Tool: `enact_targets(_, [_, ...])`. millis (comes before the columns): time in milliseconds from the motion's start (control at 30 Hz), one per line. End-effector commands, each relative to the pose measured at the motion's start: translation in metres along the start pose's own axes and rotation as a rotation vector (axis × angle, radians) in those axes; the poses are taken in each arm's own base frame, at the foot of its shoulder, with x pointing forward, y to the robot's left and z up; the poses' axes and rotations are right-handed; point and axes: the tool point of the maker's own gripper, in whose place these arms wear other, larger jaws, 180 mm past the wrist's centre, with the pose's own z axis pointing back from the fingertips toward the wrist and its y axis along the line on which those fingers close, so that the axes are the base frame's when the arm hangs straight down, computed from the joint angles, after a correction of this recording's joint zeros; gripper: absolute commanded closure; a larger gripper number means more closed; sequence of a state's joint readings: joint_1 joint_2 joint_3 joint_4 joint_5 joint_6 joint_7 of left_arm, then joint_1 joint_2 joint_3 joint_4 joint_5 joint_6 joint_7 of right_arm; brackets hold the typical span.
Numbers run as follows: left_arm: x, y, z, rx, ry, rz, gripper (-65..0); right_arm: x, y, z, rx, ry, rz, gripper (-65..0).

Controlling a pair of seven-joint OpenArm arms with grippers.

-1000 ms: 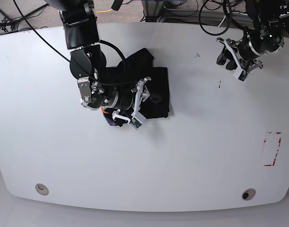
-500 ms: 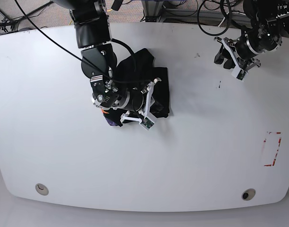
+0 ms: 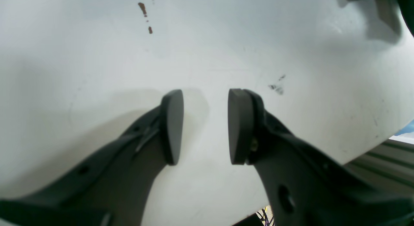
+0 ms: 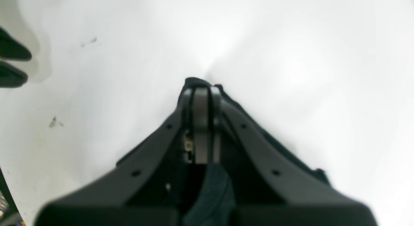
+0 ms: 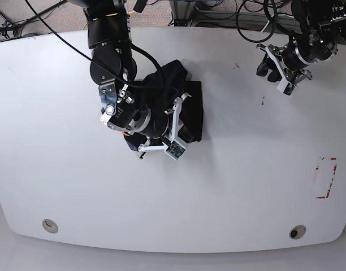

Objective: Fold the T-shirt properly
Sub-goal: 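Grasp opposite sides of the black bundle with both grippers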

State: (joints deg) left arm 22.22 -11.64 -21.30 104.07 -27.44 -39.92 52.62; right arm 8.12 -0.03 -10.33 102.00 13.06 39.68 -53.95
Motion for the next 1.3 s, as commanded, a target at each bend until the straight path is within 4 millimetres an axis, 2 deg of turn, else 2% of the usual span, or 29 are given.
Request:
enact_targets(0, [0.01, -0.002, 0.002, -0.009, -0.036, -0.016, -21.7, 0.029, -0.006, 0.009, -0.021, -0.074, 0.041, 0.0])
enact_targets(200, [0.01, -0.012, -0.003, -0.04, -0.027, -0.033, -21.7, 0.051, -0.021, 0.012, -0.027, -0.146, -0.003, 0.0])
enact_targets(533, [0.006, -0.015, -0.004, -0.046, -0.018, -0.029, -21.7, 0.059, -0.031, -0.014, 0.075, -0.191, -0.111, 0.0])
enact_targets(667, [0.004, -0.024, -0.007, -0.074, -0.008, -0.042, -21.7, 0.066, -0.042, -0.027, 0.1, -0.234, -0.161, 0.0])
enact_targets(867, [-0.002, -0.03, -0.008, -0.088, 0.005, -0.036, -21.7, 0.063, -0.059, -0.048, 0.117, -0.229, -0.231, -0.6])
enact_targets(967, [-0.001, -0.037, -0.01, -0.107, 0.005, -0.046, -21.7, 0.067, -0.058, -0.058, 0.132, -0.25, -0.264, -5.5])
enact_targets(1033, [-0.001, -0.045, -0.013, -0.131, 0.008, -0.06, -21.7, 0.067, -0.059, -0.063, 0.138, -0.26, -0.286, -12.7])
enact_targets(1133, [0.0, -0.06, -0.018, -0.173, 0.012, -0.079, -21.7, 0.068, -0.064, -0.067, 0.138, -0.258, -0.297, -28.2])
enact_targets(1233, [0.009, -0.068, -0.021, -0.196, -0.004, -0.105, -21.7, 0.07, -0.069, -0.062, 0.126, -0.265, -0.285, -41.2])
enact_targets(1267, [0.011, -0.07, -0.022, -0.199, -0.009, -0.109, -21.7, 0.068, -0.072, -0.059, 0.117, -0.264, -0.278, -43.1])
